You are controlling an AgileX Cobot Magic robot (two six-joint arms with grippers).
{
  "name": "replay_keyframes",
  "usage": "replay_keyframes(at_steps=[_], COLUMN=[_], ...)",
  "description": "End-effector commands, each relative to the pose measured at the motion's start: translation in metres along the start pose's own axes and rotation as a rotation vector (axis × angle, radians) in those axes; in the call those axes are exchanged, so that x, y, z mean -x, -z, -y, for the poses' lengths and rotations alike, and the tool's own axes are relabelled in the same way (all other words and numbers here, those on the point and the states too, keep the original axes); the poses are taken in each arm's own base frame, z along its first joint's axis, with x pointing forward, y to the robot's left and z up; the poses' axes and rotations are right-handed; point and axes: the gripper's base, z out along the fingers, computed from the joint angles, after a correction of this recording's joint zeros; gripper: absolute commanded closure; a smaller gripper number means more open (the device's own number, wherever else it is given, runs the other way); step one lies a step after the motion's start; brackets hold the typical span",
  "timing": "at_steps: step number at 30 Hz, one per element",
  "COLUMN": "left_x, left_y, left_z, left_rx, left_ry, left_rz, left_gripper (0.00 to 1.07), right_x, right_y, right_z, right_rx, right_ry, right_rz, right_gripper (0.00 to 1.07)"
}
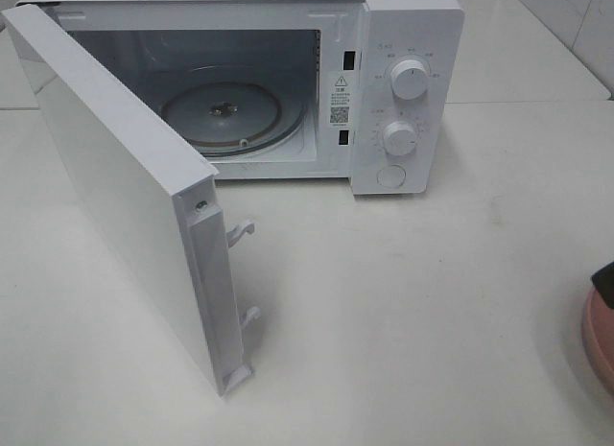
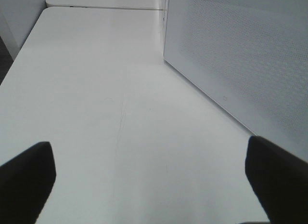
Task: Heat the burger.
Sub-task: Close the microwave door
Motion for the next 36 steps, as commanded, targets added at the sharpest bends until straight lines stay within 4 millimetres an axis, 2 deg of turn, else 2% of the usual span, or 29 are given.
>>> replay_keyframes(at_steps=[1, 3, 5, 7, 8, 11, 13, 14, 16, 20, 28, 36], left_x=[-0.001, -0.001, -0.001, -0.001, -0.001, -0.001, -0.001, -0.001, -0.001, -0.001, -0.001, -0.001], left_y=[0.001, 0.001, 0.001, 0.001, 0.001, 0.001, 0.001, 0.001, 0.001, 0.001, 0.001, 0.001], left_z=[0.000, 0.000, 0.000, 0.000, 0.000, 0.000, 0.000, 0.000, 0.000, 0.000, 0.000, 0.000], left_rx=[0.003, 0.003, 0.003, 0.003, 0.003, 0.003, 0.003, 0.003, 0.003, 0.003, 0.003, 0.003], left_ry=[0.006, 0.006, 0.006, 0.006, 0.006, 0.006, 0.006, 0.006, 0.006, 0.006, 0.006, 0.006], left_rz=[0.023, 0.023, 0.023, 0.023, 0.023, 0.023, 0.023, 0.023, 0.023, 0.023, 0.023, 0.023], left_gripper=[0.07, 0.07, 0.07, 0.07, 0.07, 0.07, 0.07, 0.07, 0.07, 0.07, 0.07, 0.07], right_x=[-0.009, -0.013, -0.030, -0.035, -0.046, -0.051, -0.068, -0.068, -0.080, -0.090, -0.099, -0.110], right_y=[0.013, 0.017, 0.028, 0.030, 0.031, 0.032, 0.031, 0.031, 0.026, 0.022, 0.025, 0.033], right_z=[0.004, 0.005, 0.011, 0.012, 0.014, 0.015, 0.018, 0.018, 0.019, 0.021, 0.020, 0.017], right_rx=[0.010, 0.014, 0.019, 0.020, 0.023, 0.024, 0.031, 0.031, 0.035, 0.036, 0.034, -0.024], right_ry=[0.009, 0.003, -0.010, -0.013, -0.019, -0.023, -0.030, -0.030, -0.037, -0.048, -0.189, -0.267], right_rz=[0.028, 0.043, 0.081, 0.087, 0.097, 0.102, 0.145, 0.145, 0.167, 0.185, 0.338, 0.419], right_gripper=[0.31, 0.31, 0.31, 0.31, 0.31, 0.31, 0.31, 0.31, 0.31, 0.31, 0.31, 0.31])
